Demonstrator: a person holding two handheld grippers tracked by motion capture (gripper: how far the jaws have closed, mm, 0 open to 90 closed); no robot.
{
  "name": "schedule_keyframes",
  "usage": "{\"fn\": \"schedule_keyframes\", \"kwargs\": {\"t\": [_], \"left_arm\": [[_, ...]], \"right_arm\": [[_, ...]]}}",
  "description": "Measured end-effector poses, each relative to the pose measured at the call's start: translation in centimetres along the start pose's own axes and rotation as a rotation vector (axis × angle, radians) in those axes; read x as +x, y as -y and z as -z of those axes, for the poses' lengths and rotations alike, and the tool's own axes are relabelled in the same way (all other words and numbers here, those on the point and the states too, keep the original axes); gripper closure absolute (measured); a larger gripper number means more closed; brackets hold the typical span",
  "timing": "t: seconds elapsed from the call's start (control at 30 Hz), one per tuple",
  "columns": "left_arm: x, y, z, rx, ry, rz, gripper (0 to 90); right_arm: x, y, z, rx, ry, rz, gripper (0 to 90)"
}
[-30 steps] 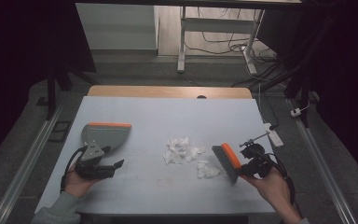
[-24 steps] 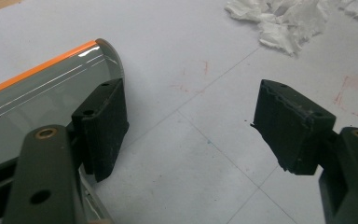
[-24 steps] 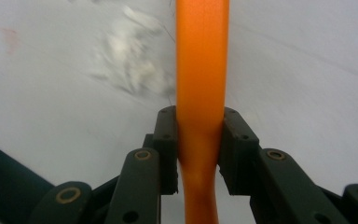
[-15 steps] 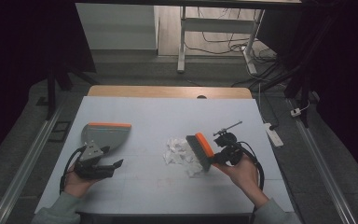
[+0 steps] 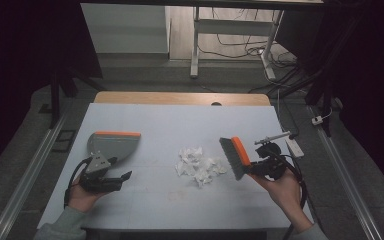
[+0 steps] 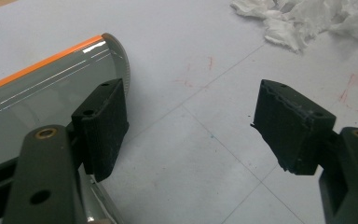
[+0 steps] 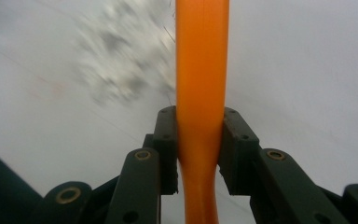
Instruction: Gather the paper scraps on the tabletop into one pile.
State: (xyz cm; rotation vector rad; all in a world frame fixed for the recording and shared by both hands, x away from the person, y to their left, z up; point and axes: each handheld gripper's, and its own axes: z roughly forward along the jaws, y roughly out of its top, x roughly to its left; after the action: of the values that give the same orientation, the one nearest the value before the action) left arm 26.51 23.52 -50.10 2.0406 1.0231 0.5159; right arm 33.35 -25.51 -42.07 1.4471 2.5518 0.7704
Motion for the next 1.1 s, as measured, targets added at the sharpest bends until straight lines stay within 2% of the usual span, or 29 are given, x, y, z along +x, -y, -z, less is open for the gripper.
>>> {"fn": "schedule_keyframes", "kwargs": {"t": [0.1, 0.2, 0.37, 0.5, 0.63, 0.8, 0.93, 1.1], "left_arm": [[0.0, 0.0, -0.1, 0.004, 0.000, -0.001, 27.1], [-0.1, -0.1, -0.1, 0.005, -0.004, -0.002, 27.1], [0.0, 0.0, 0.0, 0.006, -0.010, 0.004, 27.1], [0.1, 0.1, -0.1, 0.011, -0.013, 0.009, 27.1], [0.0, 0.2, -0.1, 0.017, -0.017, 0.008, 27.1], [0.0, 0.1, -0.3, 0.026, -0.025, 0.011, 27.1], [-0.1, 0.0, -0.4, 0.030, -0.027, 0.016, 27.1], [-0.1, 0.0, -0.4, 0.035, -0.029, 0.018, 27.0]], "right_arm": [[-0.9, 0.3, -1.5, 0.033, 0.000, -0.031, 70.0], [-1.0, -0.7, -3.0, 0.060, 0.010, -0.030, 70.0], [0.4, -3.2, -5.2, 0.062, -0.024, 0.000, 70.0], [1.6, -4.3, -6.4, 0.033, -0.078, 0.031, 70.0], [1.8, -4.3, -5.8, -0.032, -0.112, 0.047, 70.0], [0.5, -3.8, -3.4, -0.125, -0.135, 0.032, 70.0], [-0.5, -3.4, -2.2, -0.156, -0.140, 0.022, 70.0], [-1.4, -2.5, -2.0, -0.177, -0.133, 0.033, 70.0]]}}
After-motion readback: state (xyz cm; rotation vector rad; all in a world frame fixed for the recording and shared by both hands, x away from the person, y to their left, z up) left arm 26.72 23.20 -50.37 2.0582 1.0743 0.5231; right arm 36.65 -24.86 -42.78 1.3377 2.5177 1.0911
